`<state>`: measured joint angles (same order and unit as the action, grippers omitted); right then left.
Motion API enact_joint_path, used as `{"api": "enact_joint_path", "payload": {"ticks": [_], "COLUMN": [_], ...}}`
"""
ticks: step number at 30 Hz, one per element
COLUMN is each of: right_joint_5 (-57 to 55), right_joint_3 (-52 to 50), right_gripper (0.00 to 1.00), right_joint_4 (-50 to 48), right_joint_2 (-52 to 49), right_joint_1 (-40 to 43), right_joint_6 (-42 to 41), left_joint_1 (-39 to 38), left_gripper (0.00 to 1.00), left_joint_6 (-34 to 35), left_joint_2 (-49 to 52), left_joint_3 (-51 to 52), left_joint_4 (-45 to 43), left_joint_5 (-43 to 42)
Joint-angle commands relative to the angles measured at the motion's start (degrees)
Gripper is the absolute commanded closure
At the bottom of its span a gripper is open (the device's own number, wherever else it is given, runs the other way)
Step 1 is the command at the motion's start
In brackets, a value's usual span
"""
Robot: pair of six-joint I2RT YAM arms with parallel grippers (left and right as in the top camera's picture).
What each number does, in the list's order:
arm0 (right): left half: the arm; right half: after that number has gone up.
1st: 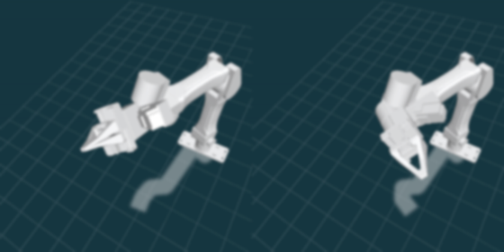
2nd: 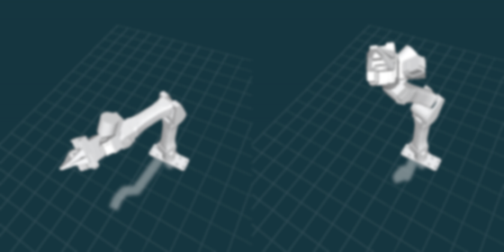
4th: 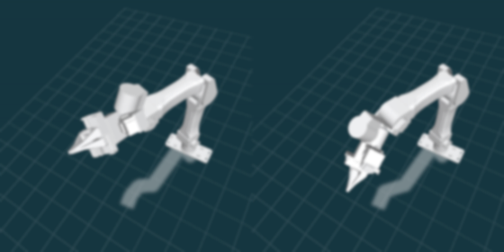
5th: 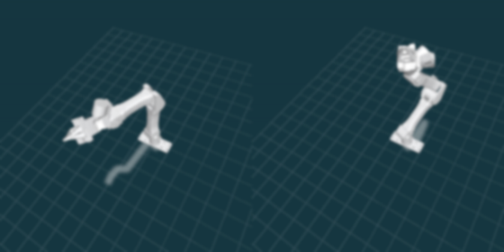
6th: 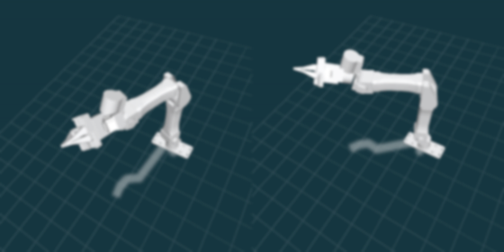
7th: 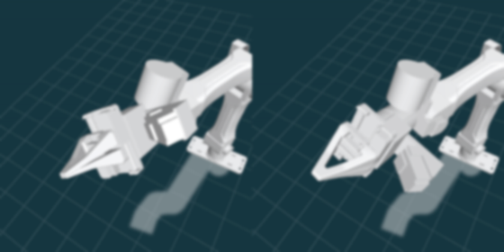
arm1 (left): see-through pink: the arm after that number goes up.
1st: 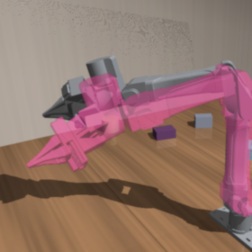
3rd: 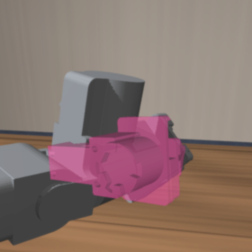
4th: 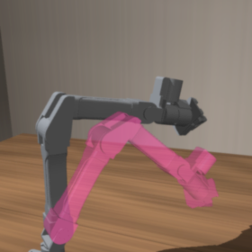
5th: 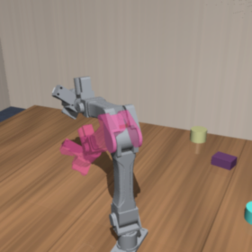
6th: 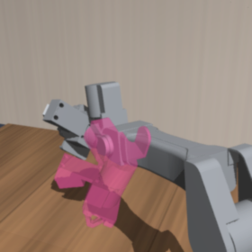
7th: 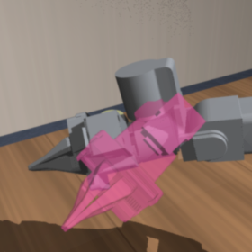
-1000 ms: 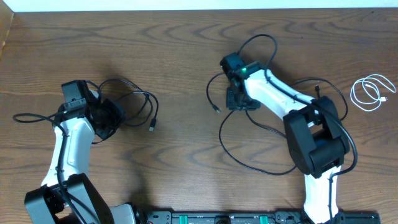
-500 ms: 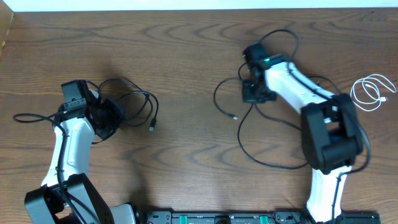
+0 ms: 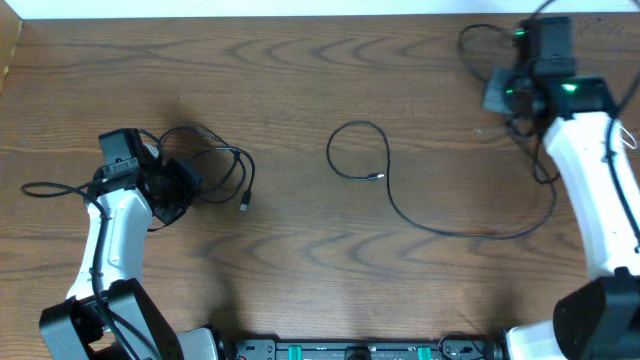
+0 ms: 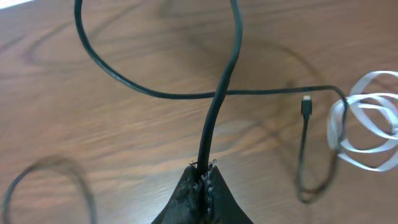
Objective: Untangle cables
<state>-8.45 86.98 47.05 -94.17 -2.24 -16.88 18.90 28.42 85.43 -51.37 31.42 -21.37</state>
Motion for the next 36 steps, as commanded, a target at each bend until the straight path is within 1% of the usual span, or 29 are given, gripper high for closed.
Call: {"api": "enact_joint_path", "payload": {"ticks": [1,10,12,16,17,18,20,21,22,24,25,26,31,34,36], "right_joint_5": [-2.7,-11.6,-11.0,-5.3,-3.3,-2.8,-2.8,-2.8,-2.7,-2.3,-1.6,-0.9,4.5,9.6,14.3], "right_joint_3": [0.4,0.3,0.3,0.3,0.3,0.3,0.3,0.3,0.3,0.3,0.3,0.3,0.3,0.2,0.1], "right_gripper": [0.99,0.99,0.99,0.99,0.94,0.83,0.58,0.41,0.27,0.13,0.1,0.08,0.09,0.15,0.22], "right_joint_4": [-0.1,-2.5,-2.5,-1.6,-0.9,-0.5,-0.1,-0.1,0.0,0.3,0.6,1.0,4.2,7.2,9.6], "right_joint_2": [0.9,0.9,0.9,0.8,0.8,0.8,0.7,0.7,0.5,0.3,0.3,0.2,0.1,0.1,0.1], "right_joint_1": [4.3,18.3,21.2,24.5,25.0,25.0,25.0,25.0,25.0,25.0,25.0,25.0,24.3,23.5,21.8], "right_joint_6": [1.6,1.1,-1.0,-1.1,-1.1,-1.1,-1.0,-1.0,-1.1,-1.0,-1.0,-1.0,-0.2,-0.1,1.4], "left_joint_1": [-0.1,-0.1,-0.1,-0.1,-0.1,-0.1,-0.1,-0.1,-0.1,-0.1,-0.1,-0.1,-0.1,-0.1,-0.1], "left_gripper": [0.92,0.92,0.91,0.92,0.92,0.92,0.91,0.92,0.92,0.92,0.92,0.92,0.91,0.92,0.92], "left_joint_6": [-1.0,-1.0,-1.0,-1.0,-1.0,-1.0,-1.0,-1.0,-1.0,-1.0,-1.0,-1.0,-1.0,-1.0,-1.0], "left_joint_2": [0.2,0.2,0.2,0.2,0.2,0.2,0.2,0.2,0.2,0.2,0.2,0.2,0.2,0.2,0.2], "left_joint_3": [0.3,0.3,0.3,0.3,0.3,0.3,0.3,0.3,0.3,0.3,0.3,0.3,0.3,0.3,0.3], "left_joint_4": [0.0,0.0,0.0,0.0,0.0,0.0,0.0,0.0,0.0,0.0,0.0,0.0,0.0,0.0,0.0], "left_joint_5": [-0.7,-0.7,-0.7,-0.7,-0.7,-0.7,-0.7,-0.7,-0.7,-0.7,-0.7,-0.7,-0.7,-0.7,-0.7]}}
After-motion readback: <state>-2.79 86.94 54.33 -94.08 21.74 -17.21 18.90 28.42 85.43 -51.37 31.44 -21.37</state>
